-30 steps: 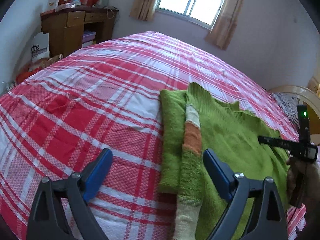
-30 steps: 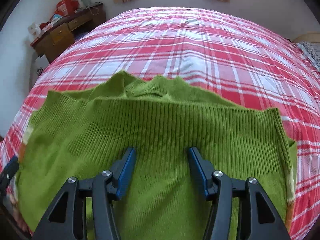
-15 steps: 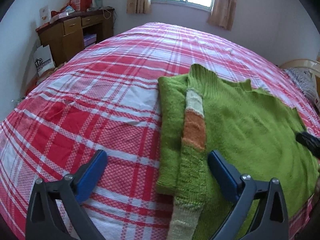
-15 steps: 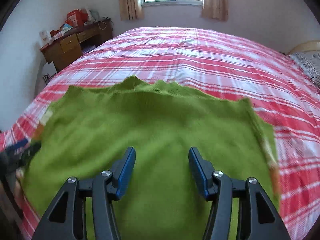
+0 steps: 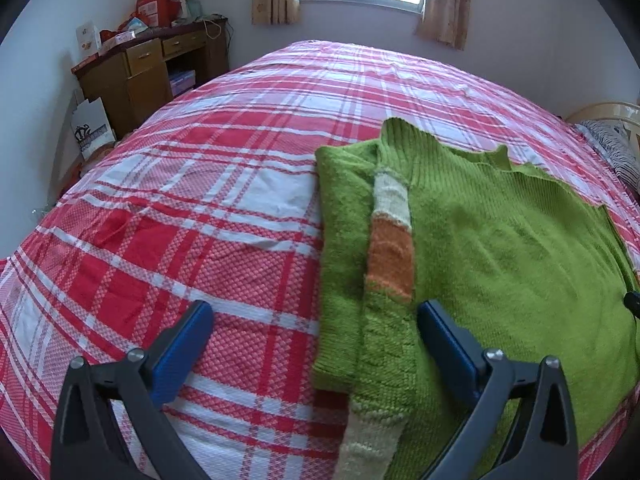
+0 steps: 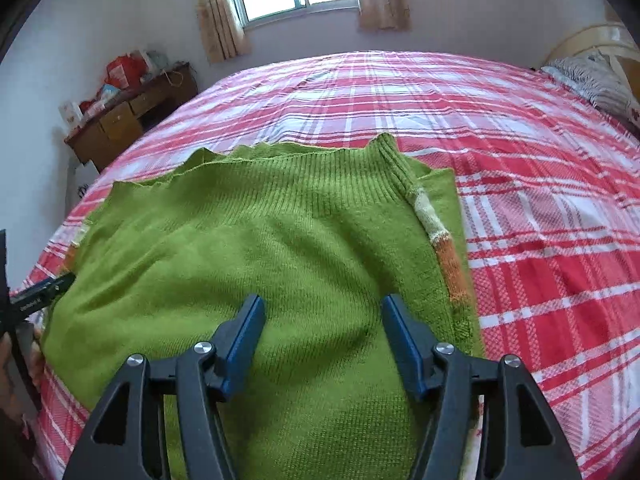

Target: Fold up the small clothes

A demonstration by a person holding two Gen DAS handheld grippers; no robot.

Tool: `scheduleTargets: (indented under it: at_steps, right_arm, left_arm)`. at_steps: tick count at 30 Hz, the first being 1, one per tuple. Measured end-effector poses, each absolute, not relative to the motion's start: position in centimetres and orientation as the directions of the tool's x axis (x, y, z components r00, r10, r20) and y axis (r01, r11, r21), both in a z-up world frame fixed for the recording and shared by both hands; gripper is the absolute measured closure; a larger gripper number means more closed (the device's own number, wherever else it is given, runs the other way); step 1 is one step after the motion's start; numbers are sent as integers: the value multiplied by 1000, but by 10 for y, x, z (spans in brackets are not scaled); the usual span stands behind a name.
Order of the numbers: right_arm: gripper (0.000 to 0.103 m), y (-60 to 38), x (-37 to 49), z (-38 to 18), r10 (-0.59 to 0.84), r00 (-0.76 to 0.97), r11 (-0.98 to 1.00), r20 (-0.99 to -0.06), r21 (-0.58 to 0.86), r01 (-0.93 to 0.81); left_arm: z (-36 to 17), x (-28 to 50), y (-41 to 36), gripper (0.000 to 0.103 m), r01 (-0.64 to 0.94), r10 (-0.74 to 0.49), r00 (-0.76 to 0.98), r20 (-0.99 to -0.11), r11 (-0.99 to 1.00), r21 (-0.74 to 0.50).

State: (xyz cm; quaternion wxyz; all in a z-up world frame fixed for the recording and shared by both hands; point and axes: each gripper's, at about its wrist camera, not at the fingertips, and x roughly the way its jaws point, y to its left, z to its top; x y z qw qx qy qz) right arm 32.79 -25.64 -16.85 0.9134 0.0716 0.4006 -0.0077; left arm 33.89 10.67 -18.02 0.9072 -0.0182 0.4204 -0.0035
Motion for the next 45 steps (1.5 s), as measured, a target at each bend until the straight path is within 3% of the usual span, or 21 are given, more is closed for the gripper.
scheduleTargets:
  at_steps: [3,10,18,29,36,45]
  right_arm:
    - [40,-244,313,-155,4,698,987,-716,114,111]
    - [39,-143,277,-150,125,708,982,-695,-16,-190]
    - [39,-72,258,-164,135,702,932,-699,-151,-329]
    - [39,-7,245,-176,118,723,845,-680,-314,-433]
    - [39,35,240,-184,71,781,762,-621,-471,-444]
    - [39,62,255,-186,32,807,734,-590,-534,-420]
  left_arm:
    - [-181,339,106,0,-9,-22,647,-762,999,-37]
    - [-181,338,106,0,-9,-24,647,-762,999,-39]
    - [-180,339,108,0,-1,-34,639,-769,999,-45]
    - [-176,349,111,0,90,-75,612,-787,996,-25]
    - [-174,349,135,0,88,-209,642,-737,976,-200]
    - [-172,382,120,0,120,-189,640,-745,982,-145]
